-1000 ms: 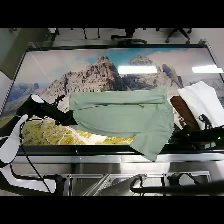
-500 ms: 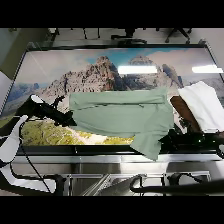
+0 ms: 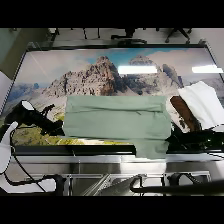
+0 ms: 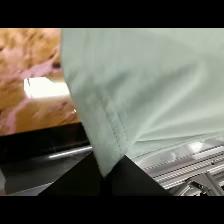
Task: Fold the shirts.
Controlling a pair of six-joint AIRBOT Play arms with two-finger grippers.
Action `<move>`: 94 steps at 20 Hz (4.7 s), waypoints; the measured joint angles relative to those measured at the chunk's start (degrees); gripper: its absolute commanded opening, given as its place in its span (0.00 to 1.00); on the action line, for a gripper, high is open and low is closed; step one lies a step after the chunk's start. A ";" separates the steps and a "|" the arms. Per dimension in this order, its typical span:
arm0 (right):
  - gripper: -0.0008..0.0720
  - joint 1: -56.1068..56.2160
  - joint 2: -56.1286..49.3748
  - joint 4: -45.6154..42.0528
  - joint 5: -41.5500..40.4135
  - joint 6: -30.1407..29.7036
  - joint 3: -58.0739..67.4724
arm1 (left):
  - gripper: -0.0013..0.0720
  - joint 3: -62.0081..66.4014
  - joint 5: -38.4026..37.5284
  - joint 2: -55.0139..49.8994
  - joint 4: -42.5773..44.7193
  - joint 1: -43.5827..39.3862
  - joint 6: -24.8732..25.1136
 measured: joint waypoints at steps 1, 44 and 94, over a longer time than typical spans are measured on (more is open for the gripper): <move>0.05 0.00 1.05 1.51 -0.68 -0.20 0.68 | 0.03 -0.52 0.17 0.52 0.26 0.87 -0.17; 0.05 12.59 -36.06 12.70 -8.09 -18.58 36.96 | 0.04 56.39 -7.98 -26.58 -8.44 -17.20 -8.94; 0.92 33.73 -38.45 9.62 -14.36 1.79 50.10 | 0.04 56.30 12.76 4.13 -12.68 -22.71 -7.19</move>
